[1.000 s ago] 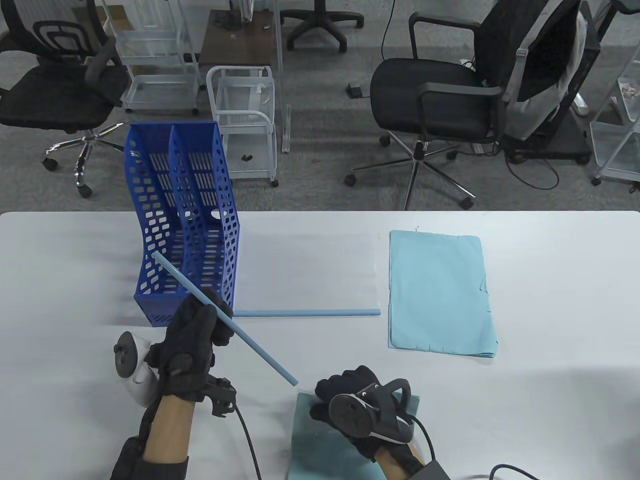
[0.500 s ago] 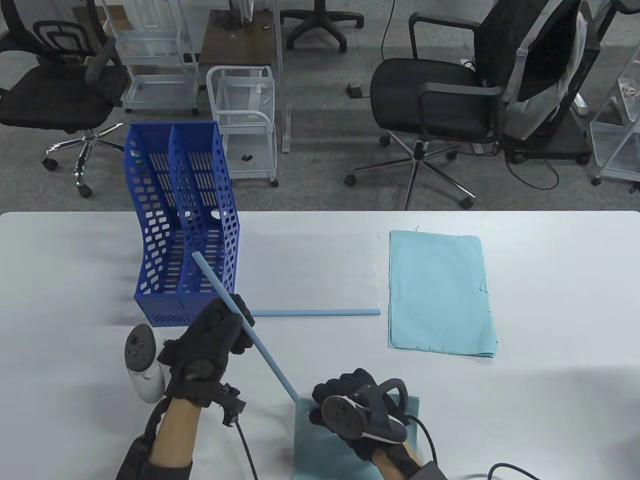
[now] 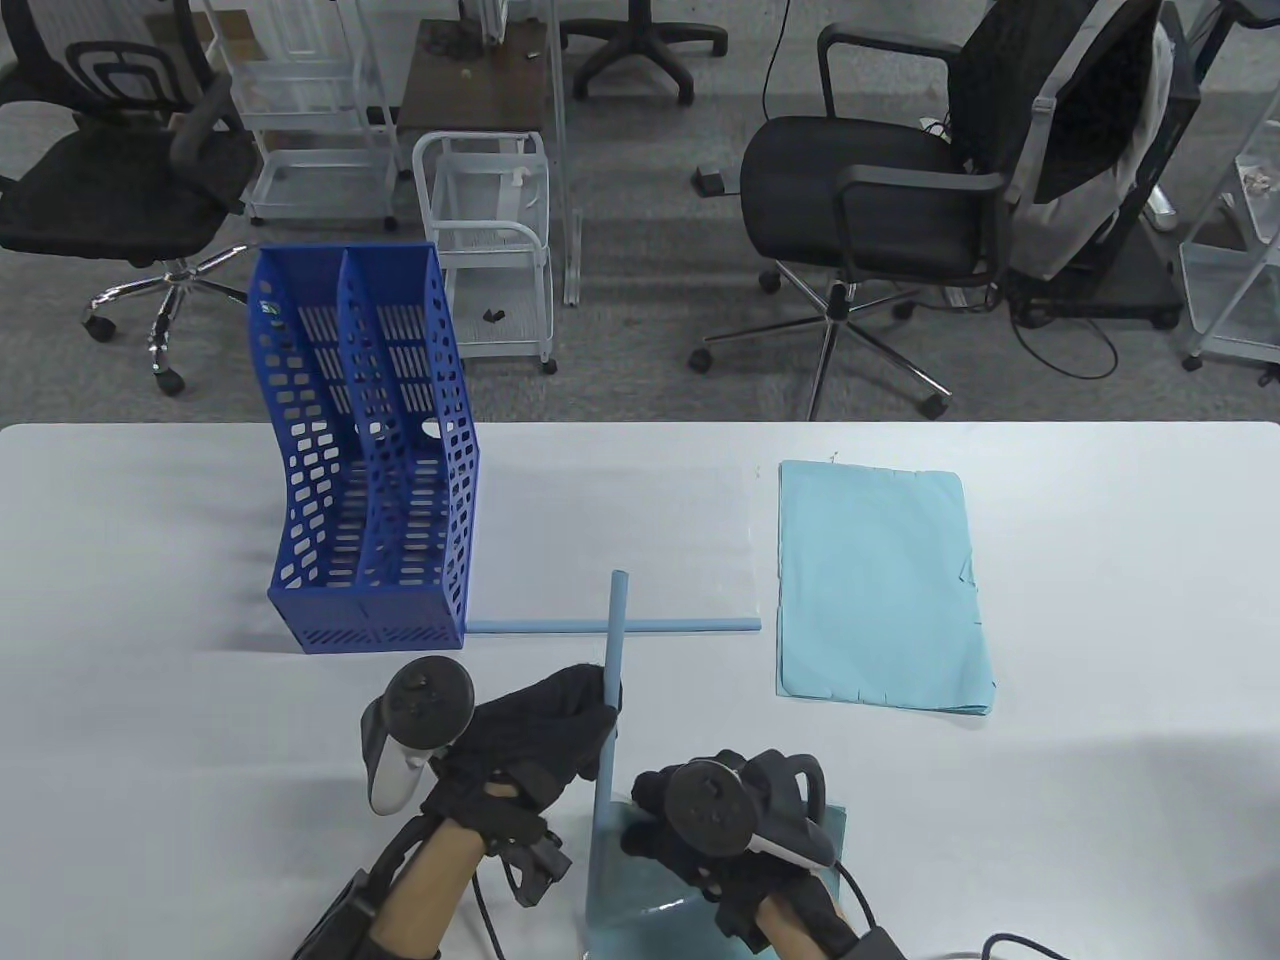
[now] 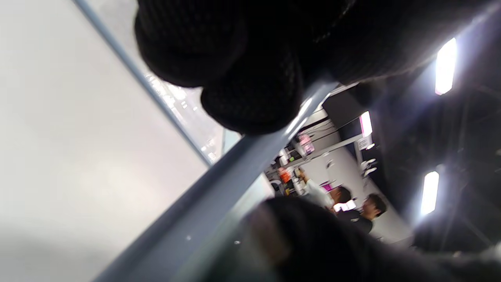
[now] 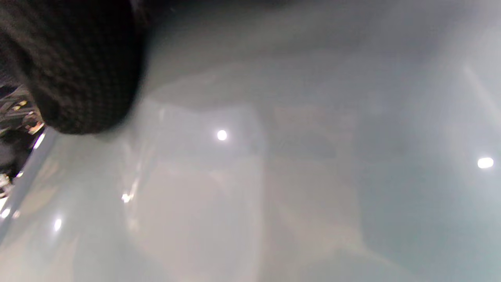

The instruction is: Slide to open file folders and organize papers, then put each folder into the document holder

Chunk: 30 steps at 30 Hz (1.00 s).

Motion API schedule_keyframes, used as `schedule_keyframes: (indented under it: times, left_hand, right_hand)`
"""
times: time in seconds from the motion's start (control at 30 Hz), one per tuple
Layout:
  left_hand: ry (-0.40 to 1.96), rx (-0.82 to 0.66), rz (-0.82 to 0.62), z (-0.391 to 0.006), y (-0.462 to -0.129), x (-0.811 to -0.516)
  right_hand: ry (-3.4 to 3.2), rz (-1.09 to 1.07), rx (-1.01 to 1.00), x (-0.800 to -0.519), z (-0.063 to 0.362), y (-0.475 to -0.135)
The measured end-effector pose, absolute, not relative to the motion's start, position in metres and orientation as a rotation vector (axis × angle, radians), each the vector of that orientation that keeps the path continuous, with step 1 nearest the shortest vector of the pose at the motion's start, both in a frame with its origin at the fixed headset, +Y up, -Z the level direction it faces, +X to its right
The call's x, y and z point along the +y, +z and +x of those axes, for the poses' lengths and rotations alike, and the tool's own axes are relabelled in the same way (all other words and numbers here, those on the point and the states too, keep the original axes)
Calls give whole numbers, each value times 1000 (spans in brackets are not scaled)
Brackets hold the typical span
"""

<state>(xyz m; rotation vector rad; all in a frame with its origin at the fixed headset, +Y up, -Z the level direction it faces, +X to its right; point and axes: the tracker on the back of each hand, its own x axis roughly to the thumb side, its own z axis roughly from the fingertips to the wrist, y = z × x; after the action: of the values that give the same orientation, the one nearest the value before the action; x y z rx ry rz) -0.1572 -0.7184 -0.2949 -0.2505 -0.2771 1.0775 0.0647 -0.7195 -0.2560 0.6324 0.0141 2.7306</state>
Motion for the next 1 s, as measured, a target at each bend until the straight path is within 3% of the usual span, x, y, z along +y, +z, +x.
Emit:
schedule_keyframes:
  times: [0.3, 0.8, 1.0]
  left_hand:
    - [958, -316, -447, -136, -290, -726]
    - [787, -408, -614, -118, -276, -710]
    - [776, -414, -649, -117, -278, -714]
  right_hand:
    - [2571, 391, 4, -716, 97, -268]
    - [2379, 109, -197, -699, 146, -268]
    - [2367, 82, -174, -704, 150, -270]
